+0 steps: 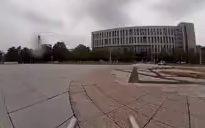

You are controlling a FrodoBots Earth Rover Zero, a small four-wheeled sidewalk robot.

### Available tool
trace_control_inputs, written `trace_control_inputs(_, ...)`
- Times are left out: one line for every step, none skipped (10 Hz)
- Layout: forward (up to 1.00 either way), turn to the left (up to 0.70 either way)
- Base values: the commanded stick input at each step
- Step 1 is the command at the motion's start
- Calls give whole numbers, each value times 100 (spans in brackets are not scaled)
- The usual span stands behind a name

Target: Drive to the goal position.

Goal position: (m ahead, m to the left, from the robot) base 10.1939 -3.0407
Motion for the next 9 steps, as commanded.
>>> trace_control_inputs(85,-11)
trace_control_inputs(85,-11)
trace_control_inputs(85,0)
trace_control_inputs(85,0)
trace_control_inputs(85,-18)
trace_control_inputs(85,0)
trace_control_inputs(85,0)
trace_control_inputs(85,0)
trace_control_inputs(85,0)
